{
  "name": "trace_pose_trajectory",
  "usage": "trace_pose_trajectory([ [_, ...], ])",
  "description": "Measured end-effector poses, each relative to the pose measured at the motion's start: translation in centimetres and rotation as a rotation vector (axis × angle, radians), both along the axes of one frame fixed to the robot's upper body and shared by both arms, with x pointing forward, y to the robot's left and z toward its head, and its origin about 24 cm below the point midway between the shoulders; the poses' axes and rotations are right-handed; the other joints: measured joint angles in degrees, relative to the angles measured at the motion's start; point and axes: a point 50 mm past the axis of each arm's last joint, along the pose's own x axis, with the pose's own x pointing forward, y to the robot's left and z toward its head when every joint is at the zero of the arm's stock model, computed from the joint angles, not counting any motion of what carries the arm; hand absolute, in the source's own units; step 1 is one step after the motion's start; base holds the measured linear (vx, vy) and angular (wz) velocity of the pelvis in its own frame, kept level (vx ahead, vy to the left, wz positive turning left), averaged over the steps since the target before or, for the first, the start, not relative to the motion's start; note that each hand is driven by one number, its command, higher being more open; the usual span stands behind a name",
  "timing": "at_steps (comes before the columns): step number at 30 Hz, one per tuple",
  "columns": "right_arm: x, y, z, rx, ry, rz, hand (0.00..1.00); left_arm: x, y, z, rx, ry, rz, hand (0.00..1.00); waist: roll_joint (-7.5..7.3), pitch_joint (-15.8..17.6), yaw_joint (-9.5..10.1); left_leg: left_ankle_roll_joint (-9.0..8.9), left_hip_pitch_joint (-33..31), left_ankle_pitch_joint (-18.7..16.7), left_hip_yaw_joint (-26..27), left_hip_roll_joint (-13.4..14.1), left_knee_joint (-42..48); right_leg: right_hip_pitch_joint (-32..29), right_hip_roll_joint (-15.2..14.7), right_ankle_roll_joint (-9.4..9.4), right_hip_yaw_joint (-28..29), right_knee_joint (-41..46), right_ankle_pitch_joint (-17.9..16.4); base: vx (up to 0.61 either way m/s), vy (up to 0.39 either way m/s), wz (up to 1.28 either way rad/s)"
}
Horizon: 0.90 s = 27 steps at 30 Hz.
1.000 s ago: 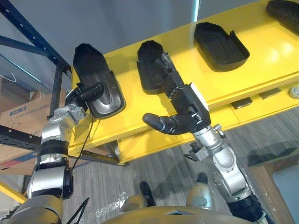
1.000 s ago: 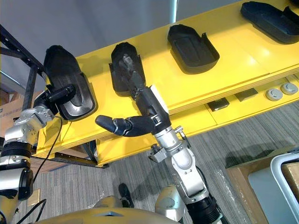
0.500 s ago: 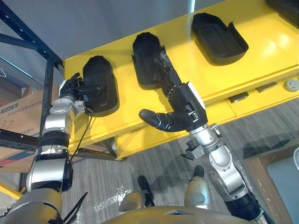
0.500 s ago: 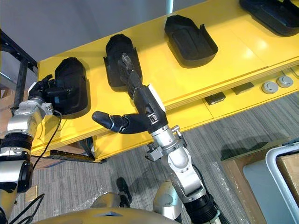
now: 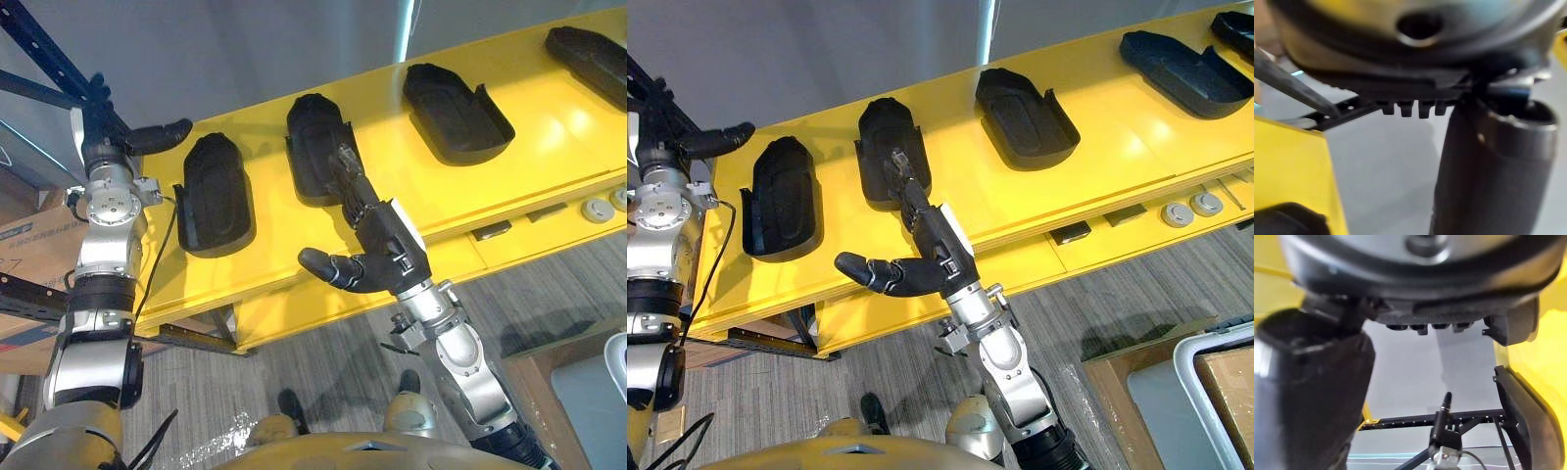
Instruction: Walk over and take three plastic housings, then place them on the shelf
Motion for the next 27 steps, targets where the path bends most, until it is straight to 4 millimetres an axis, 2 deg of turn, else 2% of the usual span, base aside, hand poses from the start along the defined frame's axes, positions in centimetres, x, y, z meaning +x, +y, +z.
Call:
trace_pose_trajectory([
  [2, 0.1, 0.0, -0.3, -0.035, -0.005, -0.015, 1.00, -0.9, -1.5, 1.2, 0.010, -0.092, -0.050, 1.00, -0.31, -0.4, 0.16, -0.05, 0.6, 0.0, -0.1, 0.2, 0.0, 1.0, 0.2, 0.00, -0.5, -0.5, 0.1, 0.00, -0.007, 0.02],
  [4, 0.3, -0.1, -1.0, -0.151, -0.024, -0.052, 1.00, -3.9, -5.0, 2.4, -0.005, -0.281, -0.220, 1.00, -0.58, -2.3, 0.94, -0.45, 0.8, -0.3, -0.3, 0.4, 0.0, 1.9, 0.4, 0.05, -1.0, -1.3, 0.2, 0.01, -0.008, 0.05],
  [5, 0.5, -0.2, -1.2, -0.169, -0.025, -0.056, 1.00, -4.7, -5.9, 2.5, -0.005, -0.325, -0.264, 1.00, -0.59, -2.6, 1.06, -0.46, 0.9, -0.3, -0.5, 0.4, 0.0, 2.2, 0.4, 0.10, -1.3, -1.4, 0.2, 0.02, -0.004, 0.21],
  [7, 1.1, -0.7, -1.8, -0.230, -0.018, -0.099, 1.00, -7.0, -8.3, 2.2, -0.021, -0.414, -0.394, 1.00, -0.57, -3.9, 1.29, -0.47, 0.9, -0.3, -2.1, 0.4, 0.0, 3.8, 0.5, 0.11, -3.2, -2.2, 0.2, 0.00, -0.005, 0.35],
  [9, 1.8, -1.3, -2.4, -0.262, -0.002, -0.137, 1.00, -9.0, -9.5, 1.0, -0.056, -0.441, -0.451, 1.00, -0.30, -5.1, 1.86, -0.51, 0.9, -0.3, -3.0, 0.4, 0.0, 4.7, 0.5, 0.15, -4.2, -2.6, 0.2, -0.01, -0.003, 0.25],
  [10, 2.1, -2.0, -2.6, -0.263, 0.013, -0.173, 1.00, -10.1, -10.2, 0.0, -0.087, -0.432, -0.482, 1.00, -0.11, -5.9, 2.90, -0.55, 0.8, -0.3, -3.4, 0.4, 0.0, 5.0, 0.6, 0.15, -4.7, -2.7, 0.2, -0.03, 0.002, 0.25],
  [14, 4.0, -3.3, -3.6, -0.320, 0.046, -0.258, 1.00, -12.6, -11.7, -4.1, -0.159, -0.305, -0.584, 1.00, -0.48, -7.2, 4.88, -0.47, -0.2, 0.3, -5.8, 0.4, -0.4, 6.4, 1.0, -0.11, -7.4, -4.1, 0.4, -0.04, -0.004, 0.28],
  [18, 5.0, -2.8, -3.9, -0.386, 0.030, -0.251, 1.00, -14.1, -13.0, -6.4, -0.206, -0.205, -0.686, 1.00, -1.13, -7.4, 7.21, -0.87, -0.6, 1.9, -7.5, 0.4, -1.9, 6.8, 1.2, -0.17, -9.3, -4.4, 0.7, -0.01, 0.000, 0.26],
  [21, 5.8, -1.5, -3.5, -0.471, -0.037, -0.217, 1.00, -15.0, -13.4, -7.5, -0.254, -0.168, -0.717, 1.00, -1.81, -7.5, 7.69, -0.84, -1.4, 2.6, -9.1, 0.4, -2.4, 6.9, 1.4, -0.16, -10.8, -4.4, 0.7, 0.00, -0.004, 0.25],
  [23, 6.3, -0.7, -3.4, -0.521, -0.083, -0.203, 1.00, -15.4, -13.6, -8.2, -0.315, -0.153, -0.748, 1.00, -2.35, -7.4, 8.96, -0.85, -1.5, 2.6, -9.9, 0.4, -2.4, 7.4, 1.4, -0.18, -11.6, -4.4, 0.7, 0.01, -0.005, 0.21],
  [27, 7.4, 0.5, -2.9, -0.548, -0.131, -0.194, 1.00, -16.1, -13.8, -8.4, -0.481, -0.229, -0.852, 1.00, -3.24, -6.9, 10.70, -0.81, -3.1, 3.3, -12.0, 0.2, -2.4, 7.3, 1.5, -0.37, -13.6, -4.4, 0.6, -0.01, -0.003, 0.27],
])
